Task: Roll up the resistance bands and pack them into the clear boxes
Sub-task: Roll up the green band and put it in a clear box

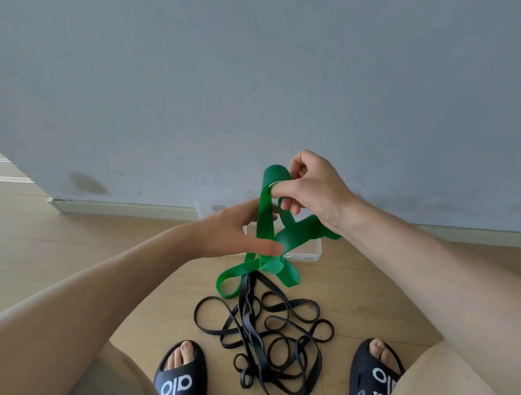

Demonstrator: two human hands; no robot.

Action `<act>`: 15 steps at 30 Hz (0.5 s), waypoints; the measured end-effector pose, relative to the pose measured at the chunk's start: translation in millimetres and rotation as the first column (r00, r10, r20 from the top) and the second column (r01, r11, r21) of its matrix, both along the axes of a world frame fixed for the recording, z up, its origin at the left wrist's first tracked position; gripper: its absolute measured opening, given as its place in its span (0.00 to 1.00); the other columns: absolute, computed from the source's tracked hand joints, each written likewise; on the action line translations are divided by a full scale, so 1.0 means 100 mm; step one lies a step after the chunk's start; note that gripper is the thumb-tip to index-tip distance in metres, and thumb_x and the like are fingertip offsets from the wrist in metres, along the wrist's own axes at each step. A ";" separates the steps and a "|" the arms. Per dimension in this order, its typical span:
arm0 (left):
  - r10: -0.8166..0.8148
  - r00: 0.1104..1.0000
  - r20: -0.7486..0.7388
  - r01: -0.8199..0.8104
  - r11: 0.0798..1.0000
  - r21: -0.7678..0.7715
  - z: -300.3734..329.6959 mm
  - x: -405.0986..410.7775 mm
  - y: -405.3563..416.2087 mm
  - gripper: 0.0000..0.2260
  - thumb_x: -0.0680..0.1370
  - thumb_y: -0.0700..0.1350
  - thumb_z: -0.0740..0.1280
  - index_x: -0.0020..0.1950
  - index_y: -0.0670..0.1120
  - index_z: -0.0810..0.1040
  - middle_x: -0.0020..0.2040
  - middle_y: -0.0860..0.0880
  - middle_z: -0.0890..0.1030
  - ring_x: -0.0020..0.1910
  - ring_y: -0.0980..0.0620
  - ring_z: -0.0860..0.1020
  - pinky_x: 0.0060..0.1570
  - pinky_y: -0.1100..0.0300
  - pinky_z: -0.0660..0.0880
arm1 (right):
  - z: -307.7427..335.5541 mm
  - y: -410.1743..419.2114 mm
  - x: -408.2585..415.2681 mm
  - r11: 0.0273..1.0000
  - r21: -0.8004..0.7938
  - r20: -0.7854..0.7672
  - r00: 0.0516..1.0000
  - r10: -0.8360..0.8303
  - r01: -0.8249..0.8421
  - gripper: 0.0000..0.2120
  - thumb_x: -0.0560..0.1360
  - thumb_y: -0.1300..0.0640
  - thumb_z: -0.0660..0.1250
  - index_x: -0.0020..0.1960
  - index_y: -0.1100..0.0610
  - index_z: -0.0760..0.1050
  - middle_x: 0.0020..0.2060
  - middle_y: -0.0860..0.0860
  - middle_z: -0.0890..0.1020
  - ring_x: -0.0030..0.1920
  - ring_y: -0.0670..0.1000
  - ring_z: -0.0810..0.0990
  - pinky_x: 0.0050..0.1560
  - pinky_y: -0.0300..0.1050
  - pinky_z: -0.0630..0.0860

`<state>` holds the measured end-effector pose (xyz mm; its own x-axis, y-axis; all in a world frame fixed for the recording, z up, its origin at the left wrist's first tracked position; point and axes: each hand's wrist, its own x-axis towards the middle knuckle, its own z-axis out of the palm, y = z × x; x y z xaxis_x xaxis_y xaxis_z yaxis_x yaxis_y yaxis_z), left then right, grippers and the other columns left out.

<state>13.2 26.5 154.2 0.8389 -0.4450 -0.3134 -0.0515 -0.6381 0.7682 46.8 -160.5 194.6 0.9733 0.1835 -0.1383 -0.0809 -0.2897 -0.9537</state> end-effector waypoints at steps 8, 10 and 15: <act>0.080 0.997 0.009 -0.081 0.995 0.062 -0.07 0.01 -0.06 0.13 0.75 0.51 0.74 0.46 0.42 0.78 0.38 0.48 0.76 0.37 0.51 0.74 0.42 0.53 0.72 | 0.10 0.00 -0.03 0.978 0.183 -0.022 0.994 0.111 -0.105 0.17 0.71 0.70 0.75 0.51 0.59 0.69 0.43 0.58 0.78 0.33 0.52 0.77 0.38 0.46 0.76; 0.110 0.994 -0.017 -0.110 0.994 -0.002 -0.05 0.03 -0.01 0.11 0.75 0.50 0.74 0.46 0.42 0.78 0.39 0.45 0.78 0.39 0.48 0.76 0.45 0.53 0.73 | 0.09 -0.09 0.03 0.993 0.025 0.050 0.992 0.118 -0.119 0.17 0.71 0.66 0.76 0.52 0.57 0.70 0.46 0.57 0.80 0.36 0.51 0.78 0.38 0.46 0.75; 0.158 0.984 -0.085 -0.174 0.957 -0.232 0.07 0.04 0.10 0.05 0.69 0.45 0.70 0.41 0.44 0.78 0.41 0.45 0.76 0.44 0.49 0.74 0.51 0.50 0.68 | -0.04 -0.32 0.13 0.906 -0.288 -0.152 0.949 0.277 -0.311 0.28 0.75 0.54 0.74 0.72 0.43 0.70 0.67 0.48 0.74 0.66 0.50 0.76 0.62 0.45 0.70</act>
